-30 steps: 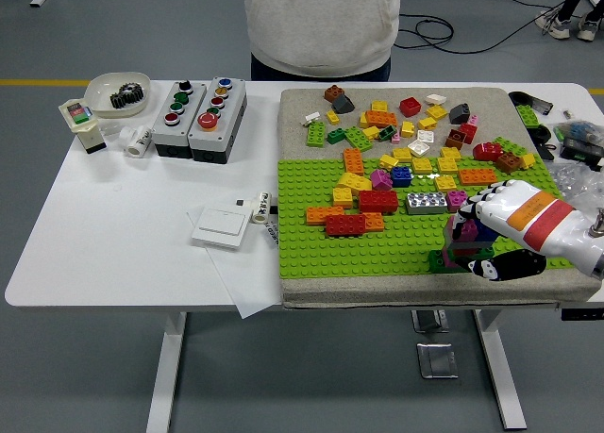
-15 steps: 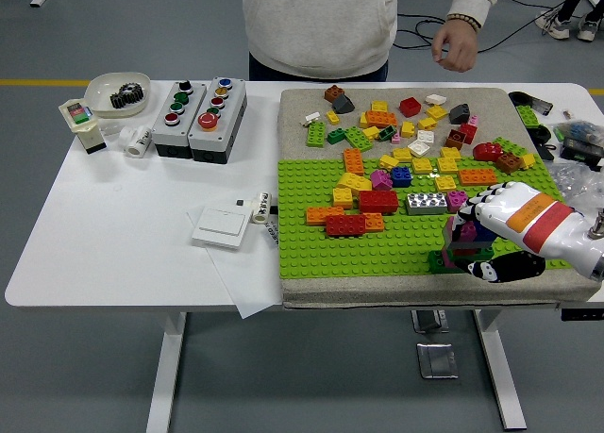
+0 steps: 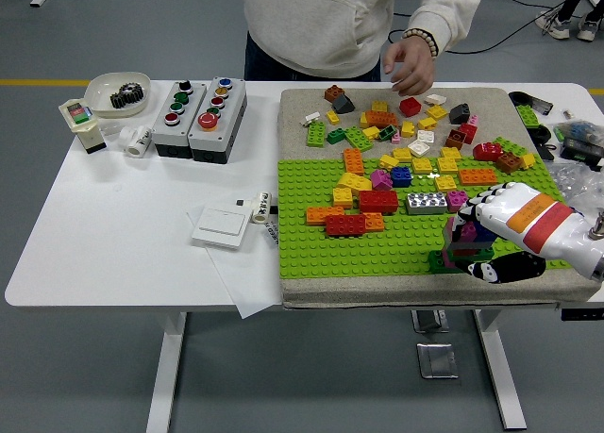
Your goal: Pick up the brick,pile it on top of brick,press brick,pick up the brick,pile it on top of brick,press brick
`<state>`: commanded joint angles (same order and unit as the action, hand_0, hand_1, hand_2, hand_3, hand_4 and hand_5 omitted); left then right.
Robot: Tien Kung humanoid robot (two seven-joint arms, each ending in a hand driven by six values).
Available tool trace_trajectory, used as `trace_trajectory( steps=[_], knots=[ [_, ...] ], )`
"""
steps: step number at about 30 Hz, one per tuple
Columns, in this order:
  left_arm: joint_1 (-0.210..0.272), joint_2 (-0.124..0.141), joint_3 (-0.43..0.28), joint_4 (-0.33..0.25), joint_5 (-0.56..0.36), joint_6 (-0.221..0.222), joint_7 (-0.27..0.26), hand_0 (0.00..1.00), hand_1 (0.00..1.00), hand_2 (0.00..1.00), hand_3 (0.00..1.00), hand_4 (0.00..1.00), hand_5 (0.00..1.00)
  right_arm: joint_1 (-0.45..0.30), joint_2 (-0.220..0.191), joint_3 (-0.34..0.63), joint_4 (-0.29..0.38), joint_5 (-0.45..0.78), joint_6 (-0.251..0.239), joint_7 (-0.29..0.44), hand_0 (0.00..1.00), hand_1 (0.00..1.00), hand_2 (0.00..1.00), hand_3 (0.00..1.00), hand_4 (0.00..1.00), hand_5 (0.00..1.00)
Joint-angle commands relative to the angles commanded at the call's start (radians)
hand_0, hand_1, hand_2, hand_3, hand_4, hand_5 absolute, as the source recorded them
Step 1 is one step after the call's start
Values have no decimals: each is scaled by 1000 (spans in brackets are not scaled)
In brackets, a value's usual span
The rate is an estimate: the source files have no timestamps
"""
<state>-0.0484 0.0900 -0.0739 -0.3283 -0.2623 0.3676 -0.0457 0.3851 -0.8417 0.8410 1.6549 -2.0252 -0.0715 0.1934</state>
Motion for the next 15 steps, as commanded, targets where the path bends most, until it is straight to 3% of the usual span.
trace_trajectory(
  steps=[15],
  knots=[
    [-1,0,4,1,-10,-2,-3,597,717,685,550,559,616,-5,-6,78,45,26,-29,13,589,577,620,528,746,400]
  ],
)
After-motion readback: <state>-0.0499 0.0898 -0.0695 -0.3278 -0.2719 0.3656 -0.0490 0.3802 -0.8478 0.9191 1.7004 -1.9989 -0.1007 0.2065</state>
